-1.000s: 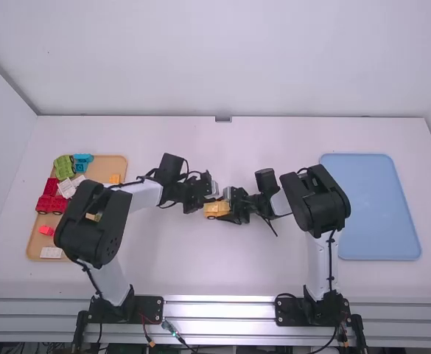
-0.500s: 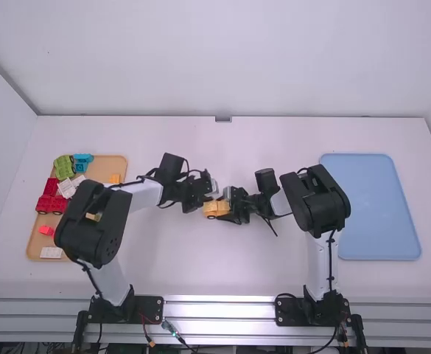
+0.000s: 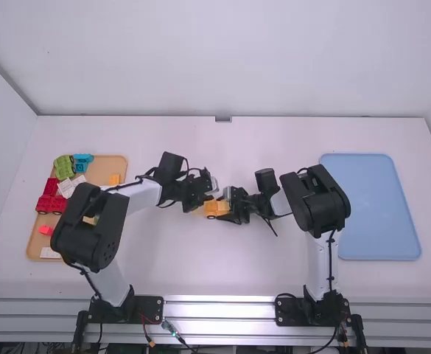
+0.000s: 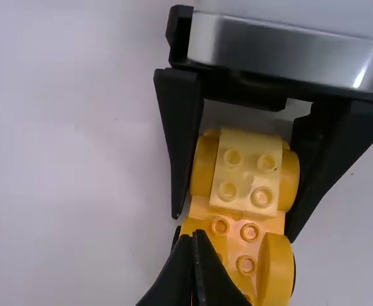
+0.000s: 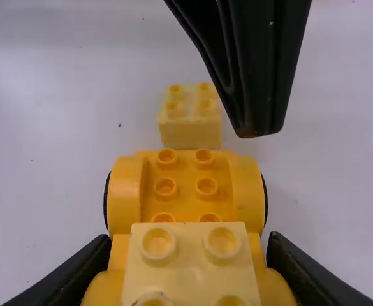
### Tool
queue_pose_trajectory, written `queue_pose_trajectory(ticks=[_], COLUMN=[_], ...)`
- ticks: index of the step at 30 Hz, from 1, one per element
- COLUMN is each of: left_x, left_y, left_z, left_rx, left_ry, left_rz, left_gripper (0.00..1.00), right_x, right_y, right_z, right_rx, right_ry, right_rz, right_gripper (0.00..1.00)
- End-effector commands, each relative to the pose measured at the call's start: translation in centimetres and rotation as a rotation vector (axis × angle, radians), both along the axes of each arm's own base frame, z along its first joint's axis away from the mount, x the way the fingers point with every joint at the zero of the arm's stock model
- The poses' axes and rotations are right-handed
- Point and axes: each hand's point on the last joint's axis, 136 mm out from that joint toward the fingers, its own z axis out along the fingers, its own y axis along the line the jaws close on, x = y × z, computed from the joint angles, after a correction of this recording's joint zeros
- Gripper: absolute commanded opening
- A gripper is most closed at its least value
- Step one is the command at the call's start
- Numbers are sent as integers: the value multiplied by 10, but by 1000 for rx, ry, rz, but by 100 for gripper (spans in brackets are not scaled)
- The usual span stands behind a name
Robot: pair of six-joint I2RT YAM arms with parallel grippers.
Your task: Assemble lego blocks to make yellow taxi
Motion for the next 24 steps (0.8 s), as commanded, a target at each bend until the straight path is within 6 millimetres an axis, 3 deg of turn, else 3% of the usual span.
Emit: queue_pose_trajectory(ticks=[1,7,10,17,19,20,24], left_x=[-2,1,1,1,2,2,5], left_y=[-6,-6,-6,-6,-6,-6,0], left_z=[12,14,14,14,14,15,19], left_rx=[-36,-40,-40,-40,-41,-41,-34], left_ry=[-10,-24,-25,-26,-29,-33,-40], left_rz=[-18,-16,-17,-17,-16,-16,2], left_gripper=[2,5,15,61,92,100,99], right_x=[0,0,-1,0,0,0,0], right_y=[0,1,1,1,1,1,0], right_z=[0,-1,0,-1,-1,-1,-1], right_rx=[14,13,14,12,11,12,12], right_ry=[9,9,10,9,8,8,8], right_rz=[9,9,9,8,8,8,7], right_gripper=[47,47,47,47,47,47,47])
